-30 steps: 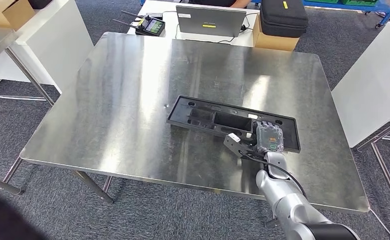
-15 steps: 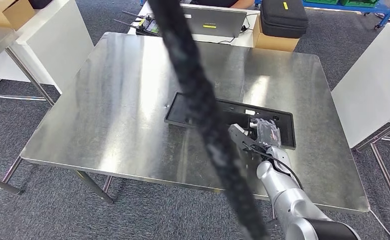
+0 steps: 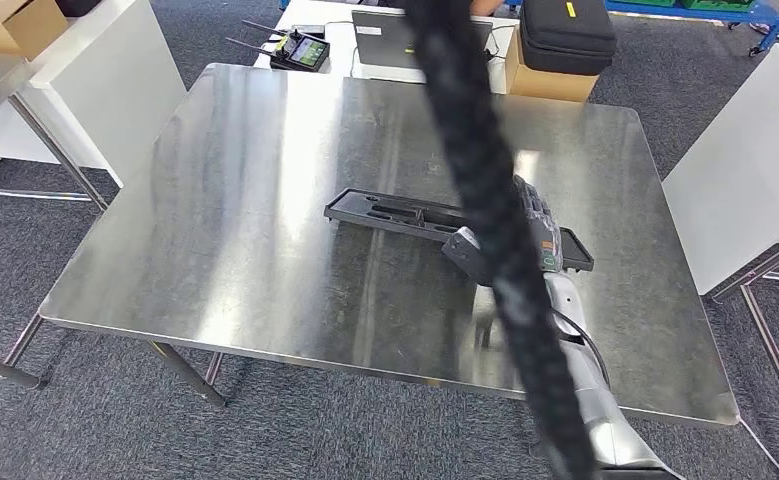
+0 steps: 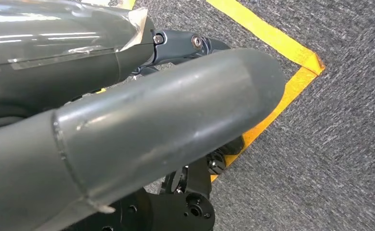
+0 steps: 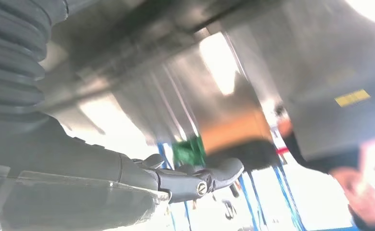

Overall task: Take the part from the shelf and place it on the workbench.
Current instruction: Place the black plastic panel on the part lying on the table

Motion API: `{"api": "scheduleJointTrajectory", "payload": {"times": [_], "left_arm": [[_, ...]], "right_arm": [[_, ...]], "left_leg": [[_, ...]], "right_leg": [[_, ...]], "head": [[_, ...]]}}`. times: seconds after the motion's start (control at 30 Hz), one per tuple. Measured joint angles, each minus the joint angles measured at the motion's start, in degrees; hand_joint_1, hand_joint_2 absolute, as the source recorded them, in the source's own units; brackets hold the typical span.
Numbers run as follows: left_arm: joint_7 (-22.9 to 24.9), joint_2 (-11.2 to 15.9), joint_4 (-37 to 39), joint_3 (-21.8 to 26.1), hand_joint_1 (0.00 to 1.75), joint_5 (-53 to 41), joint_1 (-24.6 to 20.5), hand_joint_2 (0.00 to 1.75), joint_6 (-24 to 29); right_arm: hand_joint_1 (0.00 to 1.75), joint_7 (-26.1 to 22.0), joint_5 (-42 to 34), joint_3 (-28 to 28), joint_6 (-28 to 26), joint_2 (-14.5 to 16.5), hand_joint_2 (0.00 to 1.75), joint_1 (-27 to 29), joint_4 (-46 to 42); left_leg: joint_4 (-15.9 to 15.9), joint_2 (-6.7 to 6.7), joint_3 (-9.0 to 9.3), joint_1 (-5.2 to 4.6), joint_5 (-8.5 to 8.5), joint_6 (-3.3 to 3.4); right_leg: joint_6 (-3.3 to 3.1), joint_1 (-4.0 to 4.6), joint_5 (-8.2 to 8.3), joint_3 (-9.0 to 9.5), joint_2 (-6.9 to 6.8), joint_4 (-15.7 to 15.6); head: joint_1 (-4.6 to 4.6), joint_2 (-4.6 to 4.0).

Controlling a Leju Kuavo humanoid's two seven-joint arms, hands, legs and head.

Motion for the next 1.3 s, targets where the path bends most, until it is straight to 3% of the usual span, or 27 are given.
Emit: {"api": "scheduleJointTrajectory", "payload": {"times": [0.43,0.63,0.77,0.87,1.0,1.23,1.3], "left_arm": [[-0.5,-0.1,0.0,0.3,0.0,0.0,0.0,0.0,0.0],[-3.5,-0.2,0.0,0.4,0.0,0.0,0.0,0.0,1.5],[-3.7,-0.2,0.0,0.4,0.0,0.0,0.0,0.0,1.7],[-5.1,-0.2,0.0,0.4,0.0,0.0,0.1,0.0,2.9],[-7.1,-0.5,0.0,0.7,0.0,0.8,0.0,0.0,4.4],[-4.2,-1.4,0.0,3.0,0.0,4.5,-0.1,0.0,8.2],[-3.8,-2.0,0.0,3.9,0.0,5.5,-0.2,0.0,9.2]], "right_arm": [[0.0,0.3,-0.9,5.3,-2.8,-0.9,1.75,3.6,-11.2],[0.0,-8.4,-14.5,5.7,-15.8,-0.1,1.75,11.9,-24.0],[0.0,-9.3,-16.1,5.8,-16.5,0.1,1.75,12.9,-25.3],[0.0,-14.7,-25.9,7.0,-16.9,1.2,1.75,19.4,-33.2],[0.0,-26.1,-46.8,13.7,-4.2,4.3,0.0,36.7,-49.1],[0.0,-29.2,-52.4,15.0,10.7,7.9,0.0,41.0,-51.1],[0.0,-30.0,-52.6,14.9,13.0,8.5,0.0,40.8,-50.5]], "left_leg": [[0.0,-0.02,0.01,0.02,-0.01,-0.02],[0.0,-0.28,0.02,0.02,-0.12,-0.15],[0.0,-0.29,0.03,0.02,-0.15,-0.19],[0.0,-0.29,0.05,0.02,-0.26,-0.26],[0.0,-0.23,0.18,0.05,-0.58,-0.48],[0.0,-0.15,0.65,-0.21,-0.8,0.2],[-0.6,0.06,1.11,0.18,-0.28,0.53]], "right_leg": [[-0.01,0.01,-0.01,0.0,0.0,0.0],[0.05,0.01,-0.22,0.06,-0.07,0.0],[0.02,0.01,-0.24,0.08,-0.09,0.0],[-0.01,0.01,-0.34,0.11,-0.11,0.0],[-0.14,0.02,-0.58,0.16,0.01,0.0],[0.48,-0.19,-0.68,0.64,0.09,-0.1],[0.74,-0.08,-1.18,0.49,0.05,0.6]], "head": [[0.01,0.0],[0.0,0.0],[-0.01,0.0],[0.0,0.0],[0.0,0.0],[-0.02,0.0],[0.01,0.0]]}}
